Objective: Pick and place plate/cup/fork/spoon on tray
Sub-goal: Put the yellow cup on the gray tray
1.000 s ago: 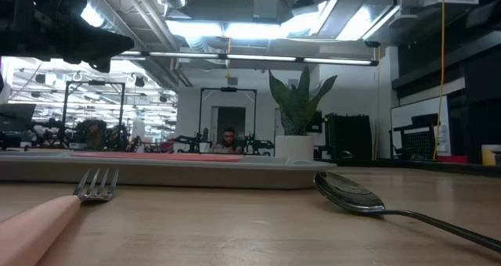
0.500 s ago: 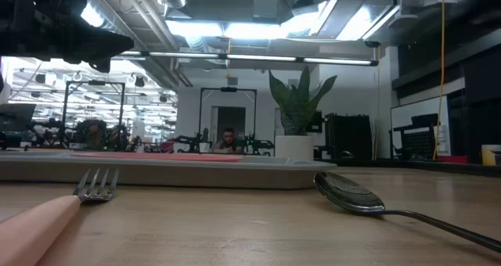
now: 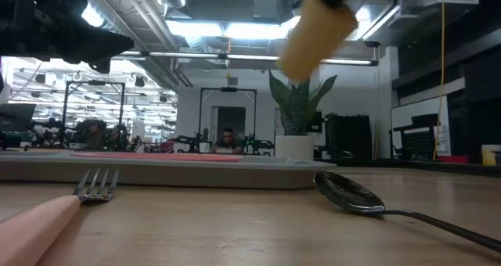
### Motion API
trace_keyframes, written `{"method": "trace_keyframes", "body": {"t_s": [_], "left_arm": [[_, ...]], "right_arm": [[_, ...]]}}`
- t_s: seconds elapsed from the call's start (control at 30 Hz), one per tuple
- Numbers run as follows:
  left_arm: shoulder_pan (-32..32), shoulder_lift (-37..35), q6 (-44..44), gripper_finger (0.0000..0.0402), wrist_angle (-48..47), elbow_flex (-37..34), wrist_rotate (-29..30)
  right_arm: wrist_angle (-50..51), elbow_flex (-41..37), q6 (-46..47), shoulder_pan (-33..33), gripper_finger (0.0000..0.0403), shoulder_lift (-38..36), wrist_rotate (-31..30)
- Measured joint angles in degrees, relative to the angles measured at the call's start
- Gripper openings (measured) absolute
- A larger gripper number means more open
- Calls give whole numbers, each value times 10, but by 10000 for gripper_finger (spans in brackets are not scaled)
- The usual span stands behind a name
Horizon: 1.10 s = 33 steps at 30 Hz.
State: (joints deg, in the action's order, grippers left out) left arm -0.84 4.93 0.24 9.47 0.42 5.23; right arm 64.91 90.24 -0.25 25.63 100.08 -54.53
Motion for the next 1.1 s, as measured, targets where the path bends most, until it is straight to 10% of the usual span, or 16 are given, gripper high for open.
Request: {"method": "trace_keyframes", "body": {"t_s": [0.2, 0.63, 1.1], "left_arm": [[0, 0, 1, 27, 0, 0, 0], [0, 0, 1, 27, -15, 0, 0], [0, 0, -1, 27, -13, 0, 1]], "right_arm": [[-125, 12, 27, -129, 2, 0, -12], [-263, -17, 118, -382, 2, 14, 372], [-174, -4, 130, -420, 2, 99, 509]]}}
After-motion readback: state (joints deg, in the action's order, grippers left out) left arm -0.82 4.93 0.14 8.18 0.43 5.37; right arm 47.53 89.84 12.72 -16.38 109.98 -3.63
